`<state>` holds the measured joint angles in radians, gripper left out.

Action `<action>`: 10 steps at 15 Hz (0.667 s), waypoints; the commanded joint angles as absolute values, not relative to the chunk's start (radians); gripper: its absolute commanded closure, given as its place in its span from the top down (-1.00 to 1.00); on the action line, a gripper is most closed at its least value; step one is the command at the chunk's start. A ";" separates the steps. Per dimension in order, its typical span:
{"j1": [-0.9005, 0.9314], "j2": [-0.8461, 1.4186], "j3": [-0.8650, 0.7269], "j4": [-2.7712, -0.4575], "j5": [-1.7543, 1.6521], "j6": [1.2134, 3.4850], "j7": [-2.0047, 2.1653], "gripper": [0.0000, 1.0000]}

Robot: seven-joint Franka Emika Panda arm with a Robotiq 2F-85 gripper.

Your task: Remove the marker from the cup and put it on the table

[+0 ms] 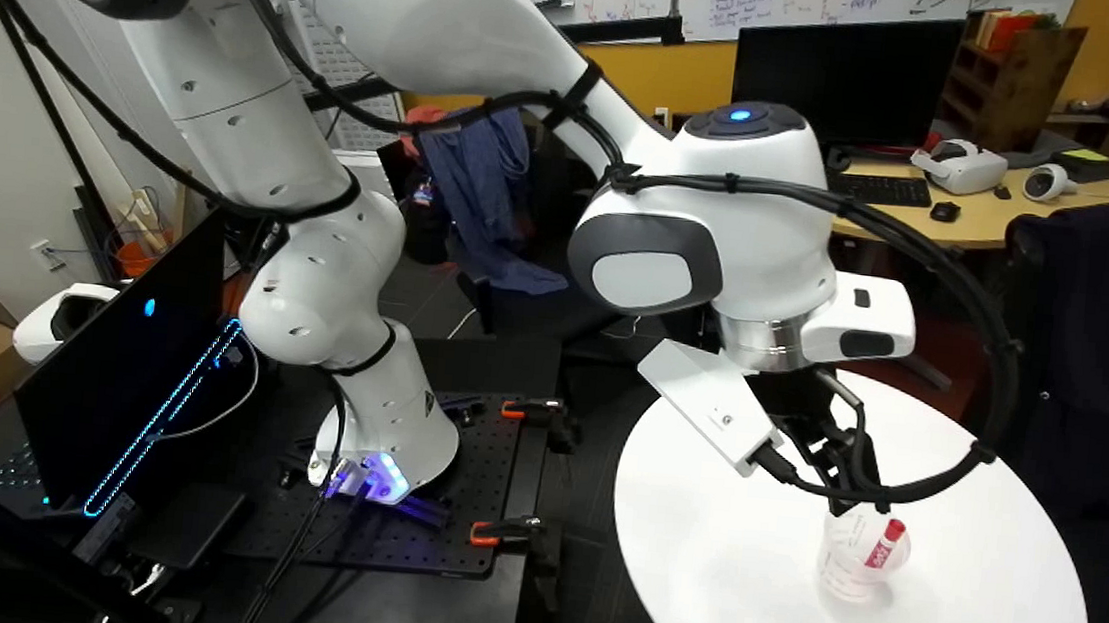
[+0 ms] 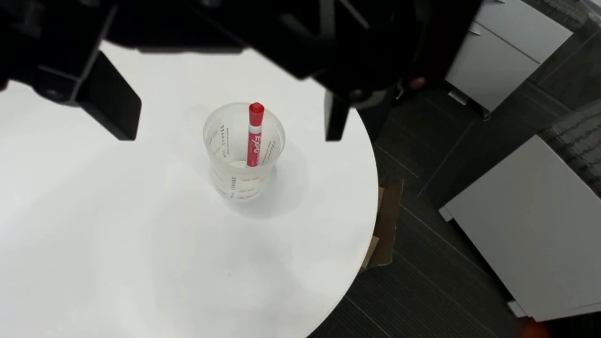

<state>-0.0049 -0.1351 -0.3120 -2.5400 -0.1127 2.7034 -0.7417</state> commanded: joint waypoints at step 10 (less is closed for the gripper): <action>0.042 -0.050 -0.280 -2.516 0.220 2.905 -0.894 1.00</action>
